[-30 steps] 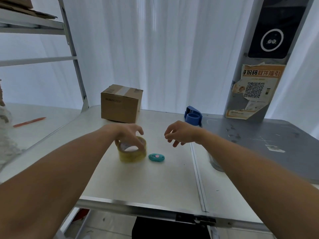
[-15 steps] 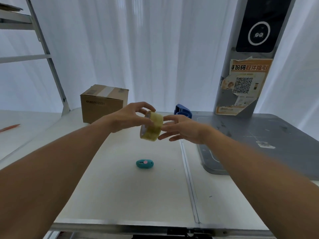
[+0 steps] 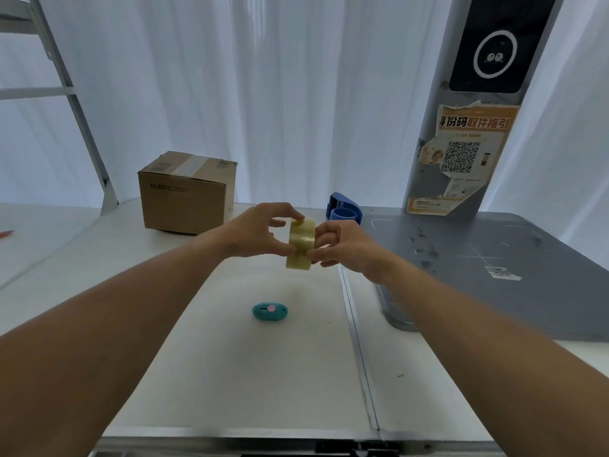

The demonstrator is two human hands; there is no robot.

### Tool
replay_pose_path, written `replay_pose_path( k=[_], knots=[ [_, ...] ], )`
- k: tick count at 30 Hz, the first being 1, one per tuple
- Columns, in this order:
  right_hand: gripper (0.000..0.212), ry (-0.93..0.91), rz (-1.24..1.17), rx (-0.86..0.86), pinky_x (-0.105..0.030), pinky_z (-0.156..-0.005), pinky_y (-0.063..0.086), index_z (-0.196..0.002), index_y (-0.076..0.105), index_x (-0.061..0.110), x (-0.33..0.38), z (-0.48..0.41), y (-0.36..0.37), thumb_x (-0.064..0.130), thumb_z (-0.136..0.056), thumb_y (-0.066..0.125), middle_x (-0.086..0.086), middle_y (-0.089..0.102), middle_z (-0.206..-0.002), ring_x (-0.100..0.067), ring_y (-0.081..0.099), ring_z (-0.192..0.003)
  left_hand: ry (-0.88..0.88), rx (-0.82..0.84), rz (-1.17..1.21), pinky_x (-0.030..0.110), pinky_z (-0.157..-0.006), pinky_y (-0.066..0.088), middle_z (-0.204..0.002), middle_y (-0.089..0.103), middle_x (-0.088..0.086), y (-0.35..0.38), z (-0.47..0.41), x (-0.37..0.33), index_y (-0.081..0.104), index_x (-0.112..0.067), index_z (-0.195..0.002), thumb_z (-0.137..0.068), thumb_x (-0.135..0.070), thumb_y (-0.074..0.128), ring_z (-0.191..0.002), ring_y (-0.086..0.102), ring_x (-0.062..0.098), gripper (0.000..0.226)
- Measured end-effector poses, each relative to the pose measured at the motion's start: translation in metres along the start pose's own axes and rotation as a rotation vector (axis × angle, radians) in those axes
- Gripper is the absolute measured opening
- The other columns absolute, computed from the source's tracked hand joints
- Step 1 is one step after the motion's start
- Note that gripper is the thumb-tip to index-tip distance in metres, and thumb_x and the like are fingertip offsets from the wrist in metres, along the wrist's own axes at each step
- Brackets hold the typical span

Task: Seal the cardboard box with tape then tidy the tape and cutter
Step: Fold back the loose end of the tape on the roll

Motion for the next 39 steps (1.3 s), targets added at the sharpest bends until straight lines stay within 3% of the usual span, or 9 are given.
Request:
replay_pose_path(
  k=[9,14,20,24,26,28,31,36,39],
  knots=[
    [0.018,-0.024,-0.008,-0.029,-0.02,-0.062,0.058,-0.094,0.065,0.013,0.006,0.001,0.005,0.009,-0.081,0.078,-0.002,0.072,-0.086,-0.013,0.072,-0.074,0.037,-0.068,-0.135,0.037,-0.096,0.054,-0.134,0.06,-0.001,-0.01,0.007,0.001,0.061,-0.021,-0.131,-0.074,-0.023,0.083,-0.117,0.061,0.016,0.061],
    [0.016,0.054,-0.069,-0.04,-0.019,-0.058,0.056,-0.09,0.07,0.006,-0.004,0.003,0.009,0.012,-0.078,0.08,-0.007,0.073,-0.083,-0.013,0.073,-0.066,0.056,-0.054,-0.138,0.028,-0.082,0.06,-0.098,0.071,-0.006,-0.007,0.005,-0.007,0.073,-0.013,-0.111,-0.083,-0.014,0.075,-0.091,0.073,0.014,0.027],
    [0.01,0.134,-0.119,-0.007,-0.024,-0.066,0.06,-0.086,0.071,0.01,-0.018,0.005,0.017,0.013,-0.08,0.079,-0.008,0.075,-0.085,-0.017,0.075,-0.069,0.073,-0.044,-0.187,0.023,-0.081,0.058,-0.117,0.068,0.002,-0.002,-0.002,-0.004,0.075,-0.012,-0.098,-0.085,-0.015,0.073,-0.094,0.071,0.016,0.014],
    [0.013,0.229,-0.186,0.158,-0.025,-0.068,0.06,-0.099,0.07,0.007,-0.024,0.007,0.022,0.014,-0.088,0.071,-0.01,0.077,-0.095,-0.022,0.076,-0.078,0.052,-0.059,-0.205,0.033,-0.084,0.059,-0.112,0.07,0.002,-0.001,-0.007,-0.003,0.075,-0.013,-0.097,-0.086,-0.013,0.071,-0.091,0.071,0.018,0.011],
    [0.009,0.271,-0.04,0.188,-0.022,-0.059,0.057,-0.098,0.069,0.012,-0.029,0.008,0.016,0.018,-0.092,0.066,-0.008,0.078,-0.092,-0.02,0.074,-0.071,0.057,-0.037,-0.222,0.032,-0.084,0.058,-0.113,0.07,0.003,0.002,-0.009,-0.005,0.075,-0.011,-0.1,-0.088,-0.01,0.069,-0.093,0.071,0.019,0.013],
    [0.005,0.206,0.212,0.031,-0.022,-0.057,0.052,-0.093,0.067,0.015,-0.028,0.002,-0.003,0.016,-0.092,0.063,-0.007,0.074,-0.087,-0.019,0.07,-0.067,0.094,-0.029,-0.256,0.03,-0.087,0.057,-0.114,0.069,0.005,0.005,-0.011,-0.01,0.075,-0.009,-0.1,-0.089,-0.007,0.067,-0.095,0.07,0.021,0.014],
    [0.024,0.03,0.344,-0.158,-0.031,-0.078,0.057,-0.108,0.06,0.019,-0.012,-0.003,-0.019,0.011,-0.086,0.065,0.001,0.063,-0.105,-0.02,0.063,-0.093,0.157,-0.017,-0.286,0.025,-0.087,0.055,-0.117,0.068,0.005,0.008,-0.013,-0.015,0.075,-0.01,-0.096,-0.09,-0.006,0.066,-0.096,0.067,0.018,0.012],
    [0.047,0.039,0.262,0.048,-0.022,-0.065,0.054,-0.136,0.049,0.02,-0.004,-0.006,0.004,0.012,-0.091,0.062,0.007,0.055,-0.122,-0.021,0.064,-0.095,0.221,0.001,-0.287,0.019,-0.086,0.051,-0.123,0.064,0.004,0.015,-0.017,-0.024,0.075,-0.015,-0.093,-0.089,-0.01,0.067,-0.107,0.061,0.018,0.01],
    [0.046,0.046,0.295,0.077,-0.026,-0.079,0.056,-0.135,0.052,0.021,0.0,-0.009,0.006,0.01,-0.091,0.061,0.001,0.055,-0.118,-0.025,0.06,-0.107,0.231,0.012,-0.317,0.026,-0.093,0.051,-0.129,0.059,0.003,0.014,-0.018,-0.026,0.075,-0.015,-0.095,-0.087,-0.012,0.069,-0.113,0.056,0.018,0.01]
  ],
)
Point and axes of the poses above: each hand's wrist, its own z-axis away from the middle knuckle, its own y-axis out of the palm, x = y × z, the point moved 9 cm from there along -z, towards the middle knuckle
